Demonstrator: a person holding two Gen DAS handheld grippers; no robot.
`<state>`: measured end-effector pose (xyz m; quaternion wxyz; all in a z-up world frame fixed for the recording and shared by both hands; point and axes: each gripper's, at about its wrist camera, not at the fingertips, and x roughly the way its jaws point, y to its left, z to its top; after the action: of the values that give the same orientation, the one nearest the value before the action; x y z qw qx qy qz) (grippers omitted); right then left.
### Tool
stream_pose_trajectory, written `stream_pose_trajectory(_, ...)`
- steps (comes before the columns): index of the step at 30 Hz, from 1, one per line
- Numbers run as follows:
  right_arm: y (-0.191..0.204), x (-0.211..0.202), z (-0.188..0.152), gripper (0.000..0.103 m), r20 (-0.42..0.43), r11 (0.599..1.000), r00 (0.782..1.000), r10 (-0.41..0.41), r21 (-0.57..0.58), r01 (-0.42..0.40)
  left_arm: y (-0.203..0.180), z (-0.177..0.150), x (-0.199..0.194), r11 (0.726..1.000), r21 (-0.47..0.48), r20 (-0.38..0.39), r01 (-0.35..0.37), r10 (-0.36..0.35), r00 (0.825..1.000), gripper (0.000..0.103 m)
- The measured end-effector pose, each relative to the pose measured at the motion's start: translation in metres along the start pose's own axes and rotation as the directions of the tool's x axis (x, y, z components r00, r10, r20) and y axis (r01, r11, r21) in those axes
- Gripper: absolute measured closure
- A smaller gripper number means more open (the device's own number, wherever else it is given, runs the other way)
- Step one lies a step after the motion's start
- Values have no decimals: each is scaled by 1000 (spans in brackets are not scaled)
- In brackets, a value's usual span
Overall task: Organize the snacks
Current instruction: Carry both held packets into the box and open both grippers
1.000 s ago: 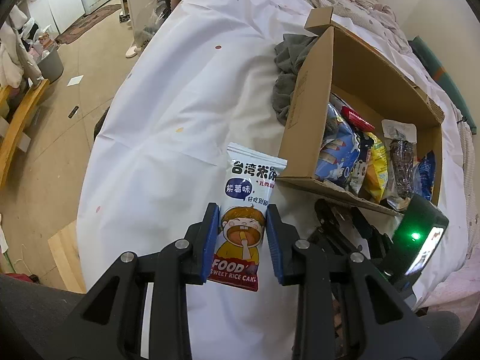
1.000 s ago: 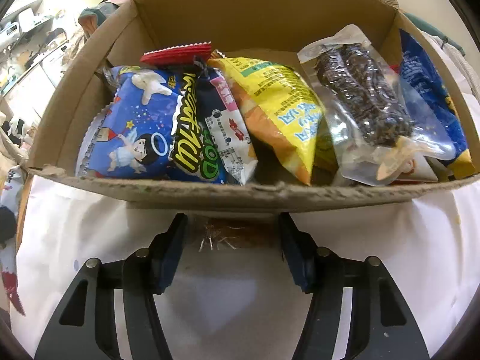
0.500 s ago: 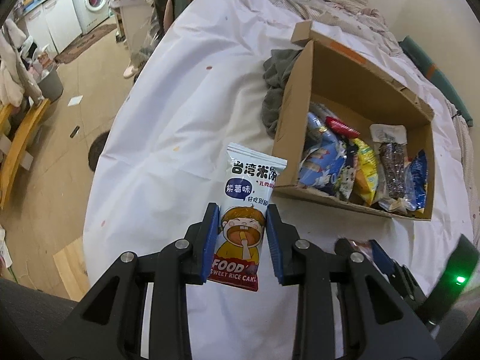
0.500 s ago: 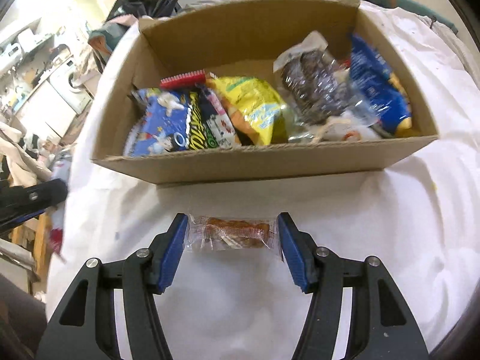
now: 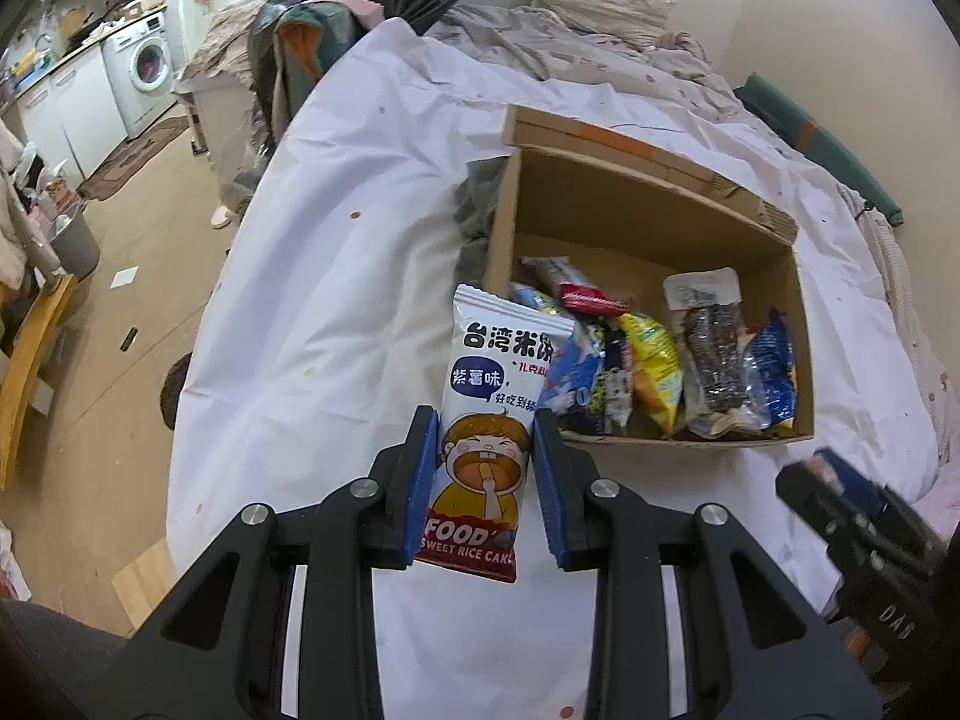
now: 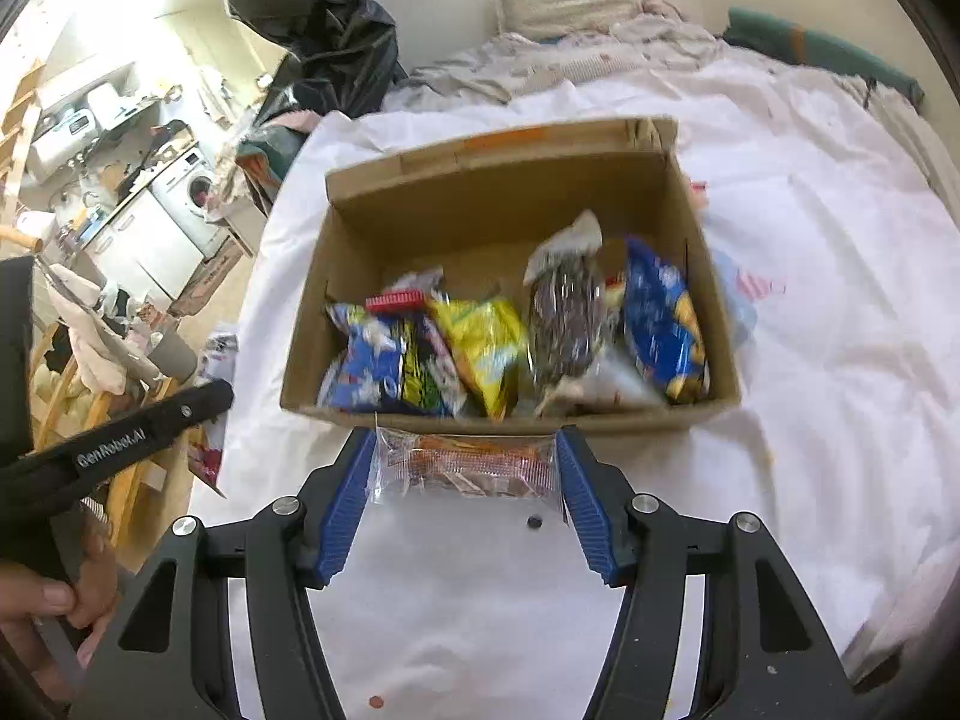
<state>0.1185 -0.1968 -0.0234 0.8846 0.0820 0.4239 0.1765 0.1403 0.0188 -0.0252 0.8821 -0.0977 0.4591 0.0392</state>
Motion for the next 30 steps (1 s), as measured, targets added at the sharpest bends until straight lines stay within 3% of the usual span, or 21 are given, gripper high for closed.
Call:
stream_pose_trajectory(6,-2,6,30,40,13,997,997,75,-6,-75,-15,20,3,999,42,-5,21,-21,1000,76)
stream_pose_trajectory(14,-17,28,70,40,30,989,989,147,19,-148,-43,61,9,989,148,53,15,-23,998,76)
stream_pose_trajectory(21,-37,57,63,40,7,984,989,148,98,-148,-59,65,35,975,222,121,11,-39,992,76)
stream_pose_trajectory(30,-33,73,68,38,-5,985,990,138,102,-137,-71,66,51,963,268,120,30,-64,991,75)
